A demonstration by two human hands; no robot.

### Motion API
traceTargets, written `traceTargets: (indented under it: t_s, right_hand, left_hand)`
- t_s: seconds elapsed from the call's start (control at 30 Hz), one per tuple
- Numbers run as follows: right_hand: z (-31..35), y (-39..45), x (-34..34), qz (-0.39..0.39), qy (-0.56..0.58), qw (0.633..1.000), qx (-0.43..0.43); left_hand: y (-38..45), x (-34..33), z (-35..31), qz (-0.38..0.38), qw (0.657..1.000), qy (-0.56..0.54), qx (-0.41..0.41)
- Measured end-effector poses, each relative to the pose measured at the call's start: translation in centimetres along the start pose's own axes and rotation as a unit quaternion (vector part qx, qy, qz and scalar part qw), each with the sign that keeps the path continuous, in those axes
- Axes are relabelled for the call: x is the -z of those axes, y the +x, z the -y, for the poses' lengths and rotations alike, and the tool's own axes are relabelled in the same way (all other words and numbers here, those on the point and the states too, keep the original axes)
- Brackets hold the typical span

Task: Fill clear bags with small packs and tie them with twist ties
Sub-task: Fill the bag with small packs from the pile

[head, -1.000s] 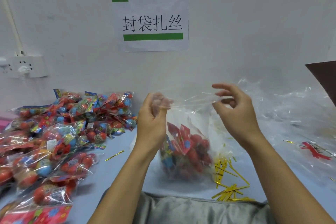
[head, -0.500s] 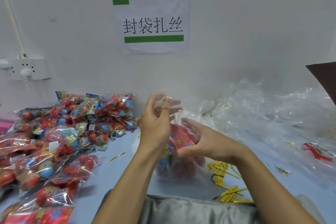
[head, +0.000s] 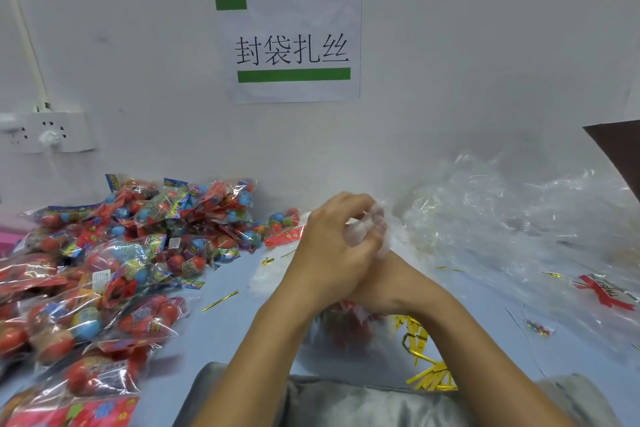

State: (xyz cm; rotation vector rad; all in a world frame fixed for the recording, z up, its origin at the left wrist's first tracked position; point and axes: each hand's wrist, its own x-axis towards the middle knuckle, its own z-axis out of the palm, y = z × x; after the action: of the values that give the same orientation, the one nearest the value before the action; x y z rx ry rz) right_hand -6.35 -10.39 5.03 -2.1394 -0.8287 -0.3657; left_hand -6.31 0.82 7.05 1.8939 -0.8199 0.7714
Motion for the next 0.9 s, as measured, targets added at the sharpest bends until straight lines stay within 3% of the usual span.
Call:
traceTargets:
  t_s: [0.13,0.27,0.5,0.67,0.9]
  right_hand:
    - [-0.7,0.4,-0.7,-0.051,-0.047,0.996,-0.046]
    - [-1.5,0.5,-0.7,-0.131,0.022,0.974,-0.185]
    - [-3.1,0.1,1.1,-0.250,0.125,0.917,-0.285]
    - [-2.9,0.3,0.8,-0.247,0.141,0.916,-0.283]
    - [-1.9,0.3,1.0,-0.214,0.156,0.943,-0.200]
  left_hand:
    - [0.0,0.1,-0.1,0.029,0.994,-0.090,0.052]
    - [0.1,0.5,0.2,0.018,0.986,-0.135,0.099]
    - [-1.4,2.3,3.6,0.149,0.965,-0.038,0.213]
    - [-2.0,0.2,3.8,0.156,0.969,-0.032,0.188]
    - [-1.9,-0.1,4.5,0.099,0.976,-0.021,0.192]
